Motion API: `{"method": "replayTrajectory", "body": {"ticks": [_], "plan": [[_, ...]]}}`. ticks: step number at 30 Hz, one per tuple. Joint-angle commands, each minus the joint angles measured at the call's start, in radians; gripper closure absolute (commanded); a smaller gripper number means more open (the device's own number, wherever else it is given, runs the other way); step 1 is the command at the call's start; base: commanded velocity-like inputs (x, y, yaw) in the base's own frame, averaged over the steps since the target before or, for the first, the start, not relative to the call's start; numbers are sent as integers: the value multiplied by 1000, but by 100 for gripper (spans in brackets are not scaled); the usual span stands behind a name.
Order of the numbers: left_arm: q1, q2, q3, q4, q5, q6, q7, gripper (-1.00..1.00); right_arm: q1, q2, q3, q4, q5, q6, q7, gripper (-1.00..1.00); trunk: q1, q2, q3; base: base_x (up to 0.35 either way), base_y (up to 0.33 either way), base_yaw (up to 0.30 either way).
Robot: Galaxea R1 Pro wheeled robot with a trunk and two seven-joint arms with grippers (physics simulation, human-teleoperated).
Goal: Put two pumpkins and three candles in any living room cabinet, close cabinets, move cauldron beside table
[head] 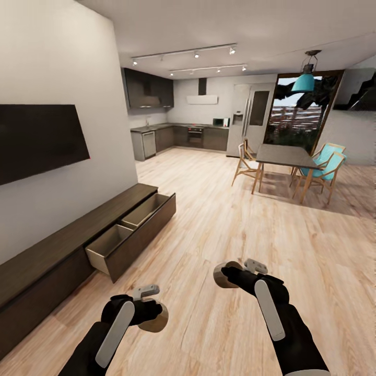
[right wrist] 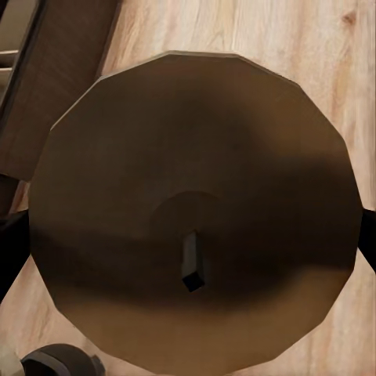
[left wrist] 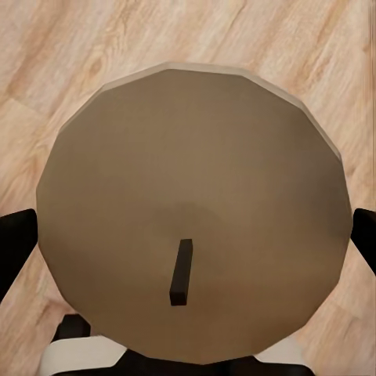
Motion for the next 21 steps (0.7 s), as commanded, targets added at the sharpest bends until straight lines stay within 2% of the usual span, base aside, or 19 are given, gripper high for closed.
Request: {"method": "replayTrajectory", "body": {"ticks": [1,11,21], "plan": [[-1,0,-1,-1,10,2,11,100,-1,1,-1,-1,-11,3,-9,100,0,-1,0,0,0,-157],[-1,1,-1,-1,10,2,11,100,-1,0,-1,2,-11,3,-10,100,0,-1,15,0,0,-157],[-1,2,-1,-1,10,2,11,100,-1,11,-1,1,-9,4,-14,100,0,-1,29,0,0,-157]]}}
